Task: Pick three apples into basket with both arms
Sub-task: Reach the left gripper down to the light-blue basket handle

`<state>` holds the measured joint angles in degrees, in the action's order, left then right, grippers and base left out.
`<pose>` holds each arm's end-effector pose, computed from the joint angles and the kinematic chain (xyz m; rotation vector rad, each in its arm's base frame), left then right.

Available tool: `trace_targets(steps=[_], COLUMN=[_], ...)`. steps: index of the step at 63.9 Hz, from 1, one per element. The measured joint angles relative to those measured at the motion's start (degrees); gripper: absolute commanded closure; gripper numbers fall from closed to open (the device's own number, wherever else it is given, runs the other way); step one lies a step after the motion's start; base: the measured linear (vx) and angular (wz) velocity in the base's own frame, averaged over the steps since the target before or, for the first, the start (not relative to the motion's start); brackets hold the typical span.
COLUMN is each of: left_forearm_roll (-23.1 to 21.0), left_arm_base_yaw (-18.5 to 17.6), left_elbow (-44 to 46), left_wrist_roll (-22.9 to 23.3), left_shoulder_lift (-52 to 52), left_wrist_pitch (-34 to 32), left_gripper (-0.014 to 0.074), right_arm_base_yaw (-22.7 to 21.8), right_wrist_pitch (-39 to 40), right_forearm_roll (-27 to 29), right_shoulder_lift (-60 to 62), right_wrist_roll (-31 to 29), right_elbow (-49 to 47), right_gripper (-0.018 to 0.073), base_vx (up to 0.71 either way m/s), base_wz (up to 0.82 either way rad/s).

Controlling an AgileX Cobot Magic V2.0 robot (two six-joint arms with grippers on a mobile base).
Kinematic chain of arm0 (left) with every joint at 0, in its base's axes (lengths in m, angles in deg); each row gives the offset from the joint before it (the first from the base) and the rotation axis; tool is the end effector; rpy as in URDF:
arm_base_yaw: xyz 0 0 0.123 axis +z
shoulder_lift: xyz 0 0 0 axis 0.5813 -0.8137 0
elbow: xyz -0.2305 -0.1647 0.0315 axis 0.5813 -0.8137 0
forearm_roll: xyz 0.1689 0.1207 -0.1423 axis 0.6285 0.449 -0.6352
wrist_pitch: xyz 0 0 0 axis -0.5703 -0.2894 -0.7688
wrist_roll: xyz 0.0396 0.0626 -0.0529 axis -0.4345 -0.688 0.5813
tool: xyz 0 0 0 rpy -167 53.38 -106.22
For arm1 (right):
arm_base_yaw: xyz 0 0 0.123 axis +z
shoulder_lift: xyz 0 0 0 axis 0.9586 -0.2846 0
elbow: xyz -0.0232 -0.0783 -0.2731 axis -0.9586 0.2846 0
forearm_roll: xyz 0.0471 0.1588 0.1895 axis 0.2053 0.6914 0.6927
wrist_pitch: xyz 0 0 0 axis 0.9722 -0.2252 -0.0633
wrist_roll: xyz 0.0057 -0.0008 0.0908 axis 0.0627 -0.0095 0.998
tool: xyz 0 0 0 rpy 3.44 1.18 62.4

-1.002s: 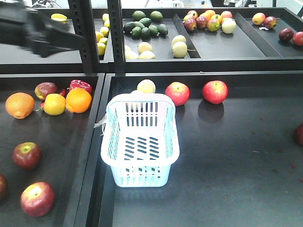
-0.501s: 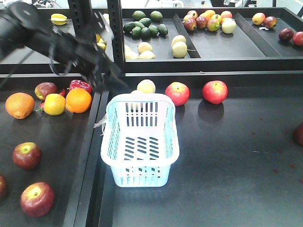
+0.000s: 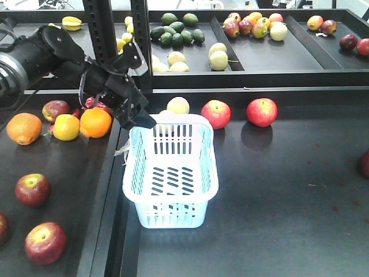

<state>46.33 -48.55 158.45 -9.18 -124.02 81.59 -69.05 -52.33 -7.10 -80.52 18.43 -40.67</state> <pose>0.4475 -0.1551 0.2728 1.4636 1.9894 -0.5068 0.0565 0.0040 0.1938 -0.0340 1.6158 0.0802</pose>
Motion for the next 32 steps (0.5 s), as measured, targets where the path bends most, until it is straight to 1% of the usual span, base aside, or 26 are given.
trace_targets(steps=[9,19,24,32], left_forearm_roll=[0.04,0.04,0.07,0.07], left_arm_base_yaw=[0.0,0.0,0.0,0.0], left_elbow=[0.0,0.0,0.0,0.0], left_wrist_roll=[-0.32,-0.69,-0.69,-0.69], left_shoulder_lift=[-1.68,-3.71,-4.44,-4.57], left_wrist_pitch=[-0.24,-0.24,-0.24,-0.1], left_gripper=[0.011,0.0168,0.0223,0.036], right_arm_base_yaw=[0.0,0.0,0.0,0.0], right_wrist_pitch=[0.0,0.0,0.0,0.0], right_forearm_roll=[0.0,0.0,0.0,0.0], right_shoulder_lift=[0.0,0.0,0.0,0.0], right_wrist_roll=[0.0,0.0,0.0,0.0], right_elbow=[0.0,0.0,0.0,0.0], right_gripper=[0.0564,0.0564,0.0564,0.0564], base_vx=[0.0,0.0,0.0,0.0], base_wz=[0.0,0.0,0.0,0.0])
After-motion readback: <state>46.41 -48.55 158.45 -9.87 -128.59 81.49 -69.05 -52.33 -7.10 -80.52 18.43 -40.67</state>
